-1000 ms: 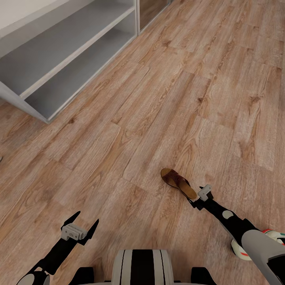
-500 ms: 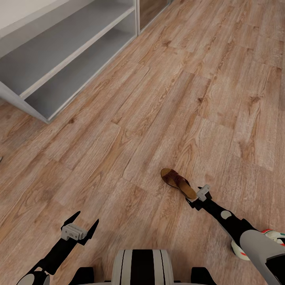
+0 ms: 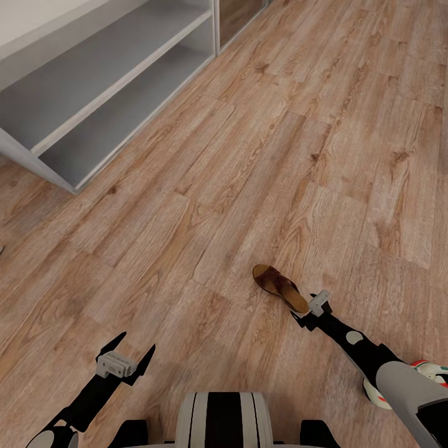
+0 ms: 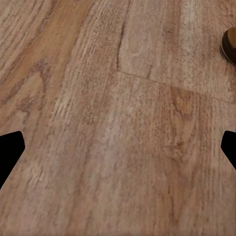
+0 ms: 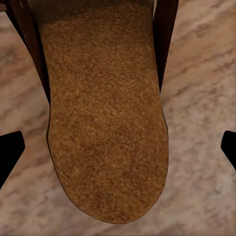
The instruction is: Pick up the two gym shoes and the two sandals from the corridor floor and place them onto the hallstand (shoe rack) in the corridor, making sure they are on the rack and not on the floor. Arrange them so the two gym shoes are next to each other and the two sandals are next to each other.
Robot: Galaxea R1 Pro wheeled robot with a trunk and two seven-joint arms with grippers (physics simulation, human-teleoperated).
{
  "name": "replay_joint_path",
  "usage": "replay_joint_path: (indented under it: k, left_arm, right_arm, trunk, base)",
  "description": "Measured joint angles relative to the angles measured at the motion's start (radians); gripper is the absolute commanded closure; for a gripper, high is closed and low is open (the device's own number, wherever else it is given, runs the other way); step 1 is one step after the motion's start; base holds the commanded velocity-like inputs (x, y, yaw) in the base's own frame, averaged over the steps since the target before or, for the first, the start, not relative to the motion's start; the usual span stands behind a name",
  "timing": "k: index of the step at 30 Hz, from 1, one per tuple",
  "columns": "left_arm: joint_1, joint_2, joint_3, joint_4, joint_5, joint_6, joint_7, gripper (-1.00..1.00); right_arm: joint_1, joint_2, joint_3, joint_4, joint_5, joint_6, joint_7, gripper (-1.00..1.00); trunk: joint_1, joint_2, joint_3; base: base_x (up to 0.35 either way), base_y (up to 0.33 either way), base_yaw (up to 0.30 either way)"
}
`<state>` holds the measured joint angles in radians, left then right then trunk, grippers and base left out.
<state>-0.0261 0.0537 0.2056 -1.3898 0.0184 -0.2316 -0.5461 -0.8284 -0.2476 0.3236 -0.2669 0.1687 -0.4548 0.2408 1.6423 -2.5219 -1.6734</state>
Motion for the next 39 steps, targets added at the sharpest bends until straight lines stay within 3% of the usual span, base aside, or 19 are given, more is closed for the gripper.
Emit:
replay_joint_path:
  k: [39]
  left_arm:
    - [0.000, -0.001, 0.000, 0.000, 0.000, 0.000, 0.000, -1.00]
  right_arm:
    - [0.000, 0.001, 0.000, 0.000, 0.001, 0.000, 0.000, -1.00]
  trunk:
    - [0.000, 0.000, 0.000]
  base:
    - [0.000, 0.000, 0.000]
